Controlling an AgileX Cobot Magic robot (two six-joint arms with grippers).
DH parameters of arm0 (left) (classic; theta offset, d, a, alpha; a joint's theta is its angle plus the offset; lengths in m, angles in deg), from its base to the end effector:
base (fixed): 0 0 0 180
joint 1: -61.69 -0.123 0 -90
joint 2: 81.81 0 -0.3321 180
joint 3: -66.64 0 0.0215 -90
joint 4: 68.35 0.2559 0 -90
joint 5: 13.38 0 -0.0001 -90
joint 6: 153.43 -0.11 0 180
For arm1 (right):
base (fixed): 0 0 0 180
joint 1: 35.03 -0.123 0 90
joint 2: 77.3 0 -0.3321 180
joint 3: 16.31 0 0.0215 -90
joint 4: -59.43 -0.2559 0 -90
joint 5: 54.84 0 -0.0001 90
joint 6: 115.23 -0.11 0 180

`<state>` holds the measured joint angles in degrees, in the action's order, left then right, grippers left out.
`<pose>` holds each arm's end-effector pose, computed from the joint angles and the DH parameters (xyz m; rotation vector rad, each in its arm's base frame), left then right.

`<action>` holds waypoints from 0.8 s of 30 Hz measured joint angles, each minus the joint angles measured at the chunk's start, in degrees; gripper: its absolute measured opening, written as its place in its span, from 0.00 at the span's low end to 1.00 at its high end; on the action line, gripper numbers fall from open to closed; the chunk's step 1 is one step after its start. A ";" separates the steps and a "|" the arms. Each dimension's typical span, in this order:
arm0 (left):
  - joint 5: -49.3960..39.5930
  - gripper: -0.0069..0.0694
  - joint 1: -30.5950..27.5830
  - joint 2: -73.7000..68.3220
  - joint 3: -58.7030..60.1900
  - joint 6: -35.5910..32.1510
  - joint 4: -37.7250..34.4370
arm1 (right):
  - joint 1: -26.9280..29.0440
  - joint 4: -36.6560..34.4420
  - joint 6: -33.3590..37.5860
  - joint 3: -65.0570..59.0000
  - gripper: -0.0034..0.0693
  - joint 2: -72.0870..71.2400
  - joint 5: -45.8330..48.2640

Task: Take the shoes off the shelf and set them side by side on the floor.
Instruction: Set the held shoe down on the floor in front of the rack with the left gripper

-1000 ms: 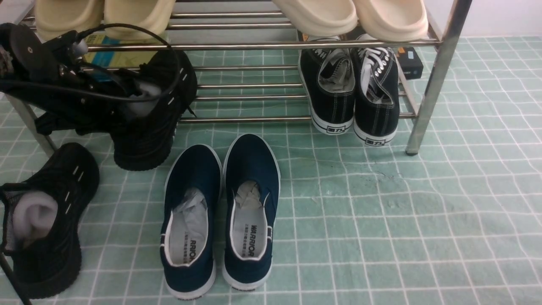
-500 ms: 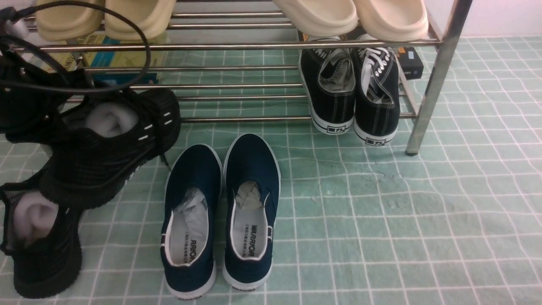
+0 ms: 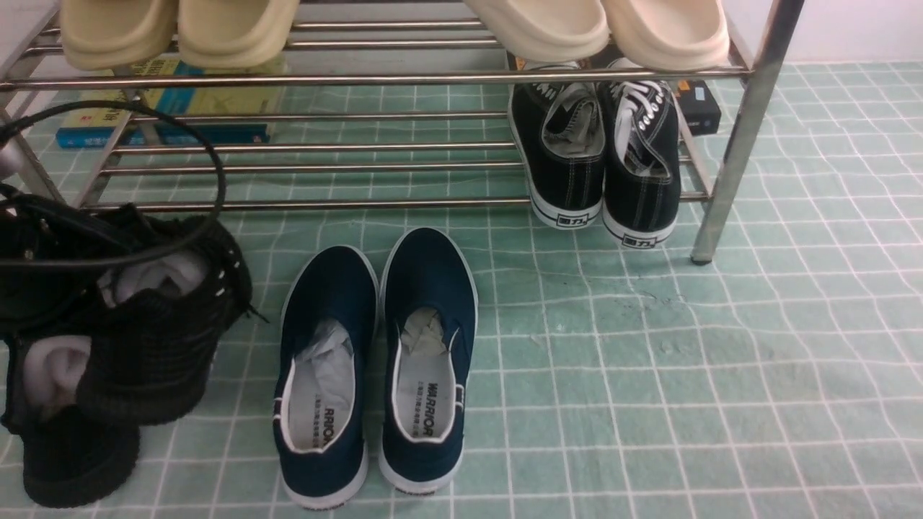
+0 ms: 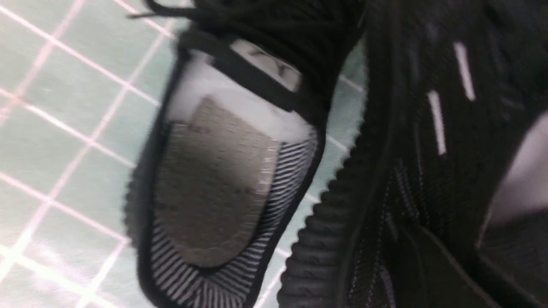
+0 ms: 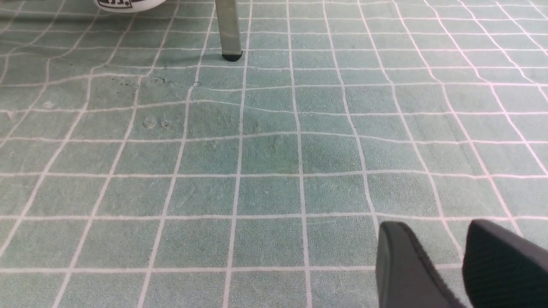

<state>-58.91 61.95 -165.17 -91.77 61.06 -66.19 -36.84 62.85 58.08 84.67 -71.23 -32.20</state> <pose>0.2685 0.0017 0.3119 -0.7512 2.5259 -0.1647 0.0277 -0.0017 0.1679 0.0440 1.8792 0.0425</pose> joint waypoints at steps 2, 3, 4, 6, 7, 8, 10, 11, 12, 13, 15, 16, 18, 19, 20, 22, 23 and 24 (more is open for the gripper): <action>1.48 0.11 0.05 -0.28 0.70 -0.28 -0.59 | 0.00 0.00 0.00 0.00 0.37 0.00 0.00; 2.22 0.11 0.05 -0.71 0.69 -0.67 -0.65 | 0.00 0.00 0.00 0.00 0.37 0.00 0.00; 2.40 0.11 0.05 -0.81 0.69 -0.80 -0.65 | 0.00 0.00 0.00 0.00 0.37 0.00 0.00; 3.01 0.11 0.05 -1.68 0.71 -1.24 -0.65 | 0.00 0.00 0.00 0.00 0.37 0.00 0.00; 3.01 0.11 0.05 -1.76 0.71 -1.23 -0.65 | 0.00 0.00 0.00 0.00 0.37 0.00 0.00; 3.08 0.11 0.05 -2.29 0.71 -1.23 -0.65 | 0.00 0.00 0.00 0.00 0.37 0.00 0.00; 3.41 0.11 0.05 -3.43 0.71 -1.23 -0.74 | 0.00 0.00 0.00 0.00 0.37 0.00 0.00; 3.55 0.11 0.05 -3.93 0.71 -1.30 -0.92 | 0.00 0.00 0.00 0.00 0.37 0.00 0.00; 3.55 0.11 0.05 -4.62 0.71 -1.71 -1.22 | 0.00 0.00 0.00 0.00 0.37 0.00 0.00; 3.46 0.12 0.05 -5.35 0.71 -2.49 -1.68 | 0.00 0.00 0.00 0.00 0.37 0.00 0.00; 3.56 0.12 0.05 -6.42 0.71 -4.82 -2.84 | 0.00 0.00 0.00 0.00 0.37 0.00 0.00; 3.61 0.13 0.05 -6.79 0.71 -5.99 -3.43 | 0.00 0.00 0.00 0.00 0.37 0.00 0.00; 3.81 0.14 0.05 -7.48 0.71 -8.82 -5.24 | 0.00 0.00 0.00 0.00 0.37 0.00 0.00; 3.81 0.15 0.05 -7.69 0.71 -9.81 -5.98 | 0.00 0.00 0.00 0.00 0.37 0.00 0.00; 3.86 0.16 0.05 -7.95 0.71 -10.96 -6.59 | 0.00 0.00 0.00 0.00 0.37 0.00 0.00; 3.85 0.19 0.05 -8.27 0.71 -12.94 -7.69 | 0.00 0.00 0.00 0.00 0.37 0.00 0.00; 3.93 0.22 0.05 -8.47 0.71 -13.71 -7.95 | 0.00 0.00 0.00 0.00 0.37 0.00 0.00; 4.00 0.24 0.05 -8.54 0.71 -14.17 -8.04 | 0.00 0.00 0.00 0.00 0.37 0.00 0.00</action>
<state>-54.92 62.00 -173.71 -91.06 46.90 -74.23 -36.84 62.85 58.08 84.67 -71.23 -32.20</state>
